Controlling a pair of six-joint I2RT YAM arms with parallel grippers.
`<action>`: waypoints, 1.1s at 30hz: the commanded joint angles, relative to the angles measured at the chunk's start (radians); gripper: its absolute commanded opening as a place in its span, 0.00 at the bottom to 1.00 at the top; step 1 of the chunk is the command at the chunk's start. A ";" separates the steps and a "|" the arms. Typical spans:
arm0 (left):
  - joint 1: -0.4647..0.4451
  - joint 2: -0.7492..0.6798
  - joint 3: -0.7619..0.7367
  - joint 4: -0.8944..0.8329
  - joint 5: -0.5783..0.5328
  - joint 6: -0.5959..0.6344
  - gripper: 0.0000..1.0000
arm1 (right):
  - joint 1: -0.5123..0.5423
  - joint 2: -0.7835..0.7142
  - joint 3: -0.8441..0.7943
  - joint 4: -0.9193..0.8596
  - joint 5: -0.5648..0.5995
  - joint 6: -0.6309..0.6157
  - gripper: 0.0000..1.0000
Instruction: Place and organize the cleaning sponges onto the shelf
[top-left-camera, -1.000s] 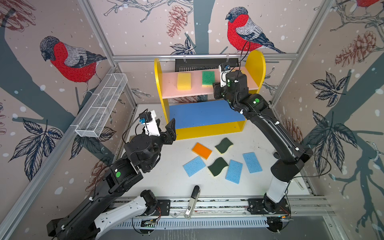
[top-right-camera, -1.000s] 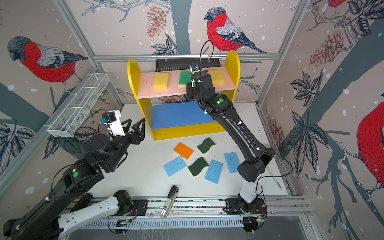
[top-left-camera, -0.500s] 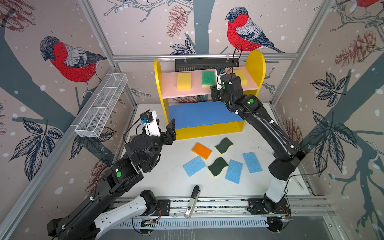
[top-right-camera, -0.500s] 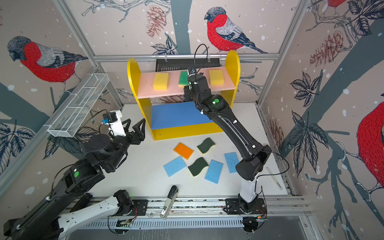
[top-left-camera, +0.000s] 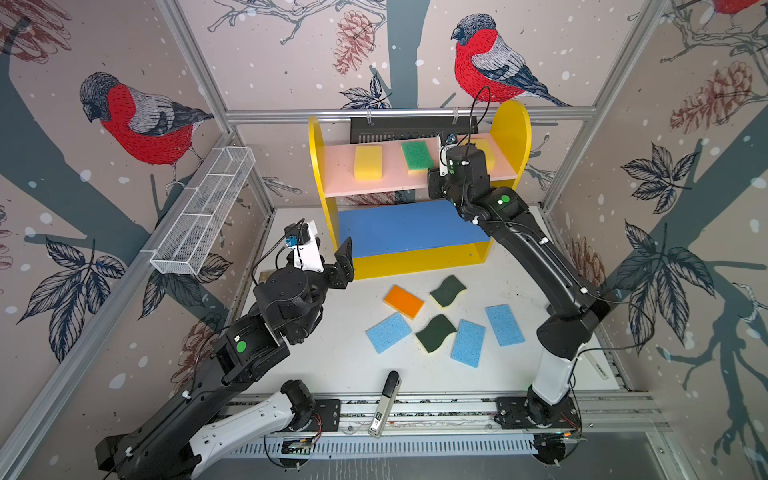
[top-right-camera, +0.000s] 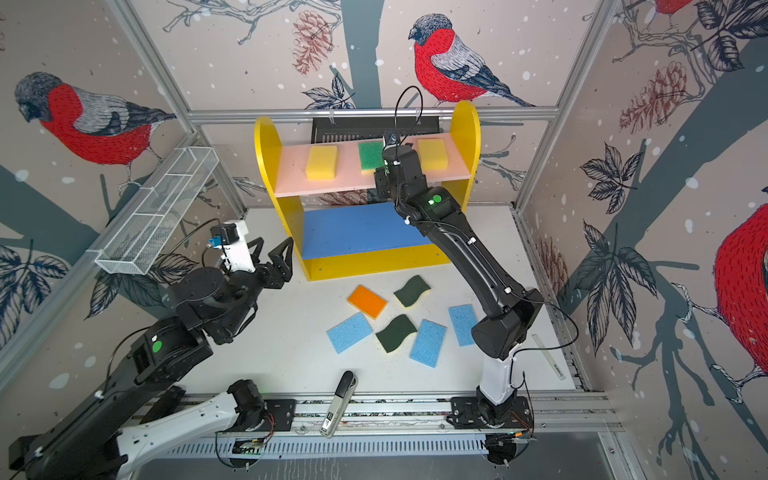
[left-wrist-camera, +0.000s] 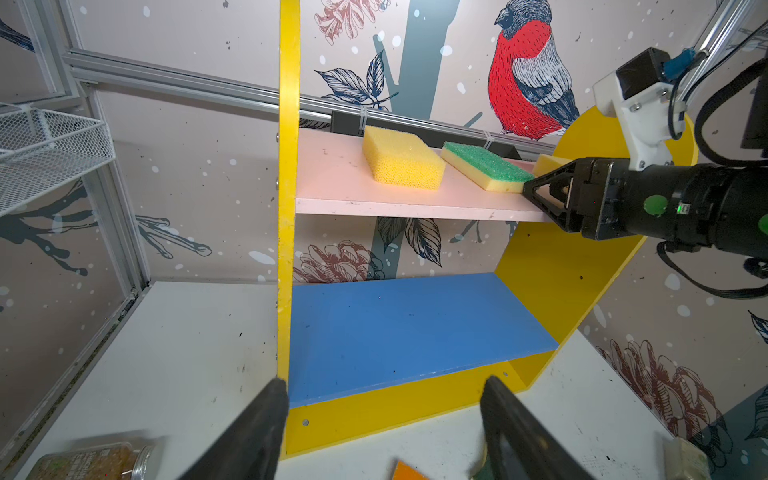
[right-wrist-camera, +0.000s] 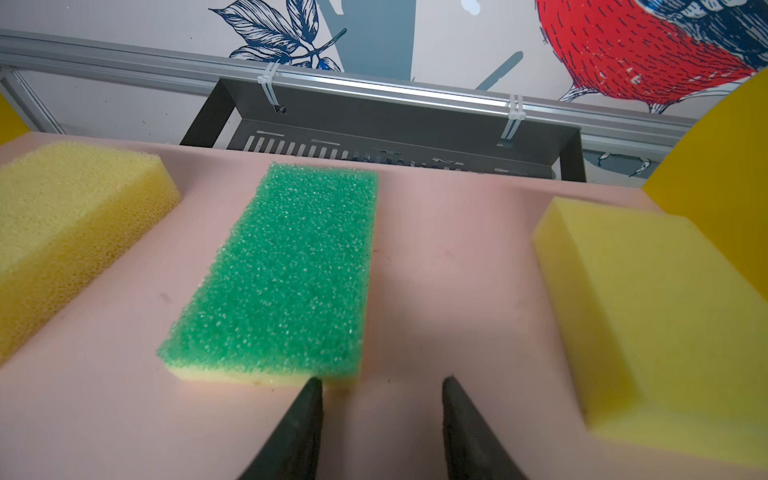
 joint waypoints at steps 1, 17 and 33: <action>0.001 -0.001 0.008 0.007 -0.020 0.006 0.73 | -0.003 0.006 0.001 0.021 0.002 -0.005 0.47; 0.003 0.021 0.019 -0.005 -0.030 0.003 0.74 | -0.008 -0.119 -0.129 0.076 -0.016 -0.017 0.48; 0.003 0.012 0.025 -0.011 -0.035 -0.011 0.75 | -0.008 -0.082 -0.081 0.087 -0.230 -0.047 1.00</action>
